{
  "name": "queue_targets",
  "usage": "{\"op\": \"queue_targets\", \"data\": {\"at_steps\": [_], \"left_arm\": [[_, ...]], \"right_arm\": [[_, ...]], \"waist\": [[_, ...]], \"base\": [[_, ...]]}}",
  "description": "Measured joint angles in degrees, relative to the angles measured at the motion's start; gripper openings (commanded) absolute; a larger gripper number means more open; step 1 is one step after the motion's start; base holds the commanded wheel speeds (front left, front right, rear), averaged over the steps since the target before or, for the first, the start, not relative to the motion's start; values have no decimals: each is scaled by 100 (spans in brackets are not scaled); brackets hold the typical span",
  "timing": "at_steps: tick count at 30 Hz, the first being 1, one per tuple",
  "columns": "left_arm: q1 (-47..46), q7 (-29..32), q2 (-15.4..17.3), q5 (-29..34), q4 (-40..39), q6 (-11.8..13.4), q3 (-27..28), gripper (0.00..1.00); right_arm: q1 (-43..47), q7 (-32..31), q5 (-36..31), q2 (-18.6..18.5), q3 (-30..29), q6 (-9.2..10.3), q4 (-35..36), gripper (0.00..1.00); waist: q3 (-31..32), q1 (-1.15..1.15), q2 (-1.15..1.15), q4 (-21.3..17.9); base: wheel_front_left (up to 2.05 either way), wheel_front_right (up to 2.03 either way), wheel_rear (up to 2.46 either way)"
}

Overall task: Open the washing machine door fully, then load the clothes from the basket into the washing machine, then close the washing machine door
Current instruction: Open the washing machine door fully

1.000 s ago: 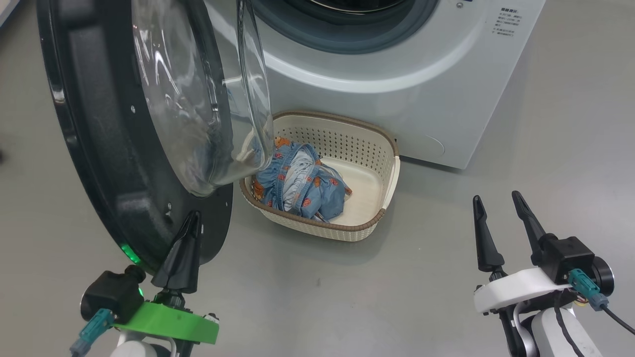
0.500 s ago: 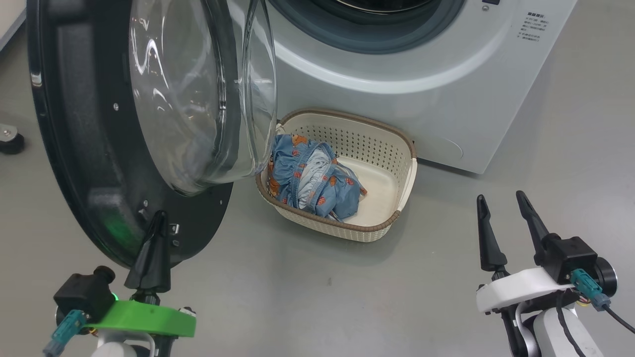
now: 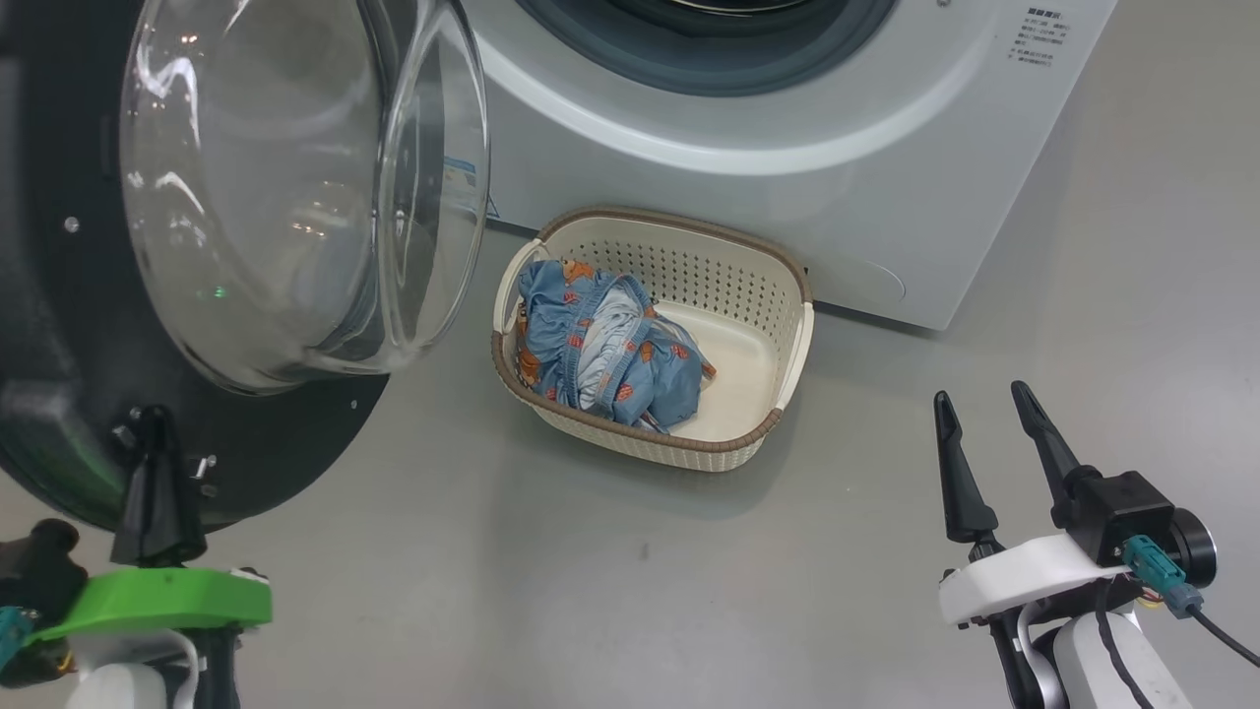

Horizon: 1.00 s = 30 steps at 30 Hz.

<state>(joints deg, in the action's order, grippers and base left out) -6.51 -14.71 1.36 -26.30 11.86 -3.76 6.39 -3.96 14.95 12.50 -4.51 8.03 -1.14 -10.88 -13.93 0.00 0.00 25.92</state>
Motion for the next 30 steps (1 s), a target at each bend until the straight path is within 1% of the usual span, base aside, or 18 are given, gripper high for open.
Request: {"op": "queue_targets", "data": {"at_steps": [3, 4, 10, 16, 20, 24, 30], "left_arm": [[-137, -1, 10, -21, 130, 1, 231, 0], [-175, -1, 12, -23, 168, 41, 293, 0], [-399, -1, 22, -81, 454, 67, 643, 0], [-640, 0, 34, -138, 662, 145, 968, 0], [-861, -1, 208, -145, 884, 138, 1172, 0], [-1021, 0, 371, -152, 1078, 135, 1374, 0], [-1288, 0, 520, -159, 1377, 92, 1570, 0]], "right_arm": [[-2, 0, -3, 0, 0, -31, -2, 100], [-3, 0, -4, 0, -2, -32, -2, 100], [-12, 0, -13, -4, -43, -32, -4, 100], [-18, 0, -55, -8, -62, -33, -4, 100], [-23, 0, -62, -22, -62, -34, -3, 100], [-35, 0, -114, -54, -59, -76, -4, 100], [-66, 0, -121, -68, -63, -83, -5, 100]], "waist": [[-38, 0, 0, -39], [-51, 0, 0, -53], [-123, 0, 0, -115], [-204, 0, 0, -144], [-260, 0, 0, -169], [-309, 0, 0, -210], [-376, 0, 0, -285]], "base": [[0, 0, 0], [0, 0, 0], [0, 0, 0], [0, 0, 0], [0, 0, 0], [0, 0, 0], [0, 0, 0]]}}
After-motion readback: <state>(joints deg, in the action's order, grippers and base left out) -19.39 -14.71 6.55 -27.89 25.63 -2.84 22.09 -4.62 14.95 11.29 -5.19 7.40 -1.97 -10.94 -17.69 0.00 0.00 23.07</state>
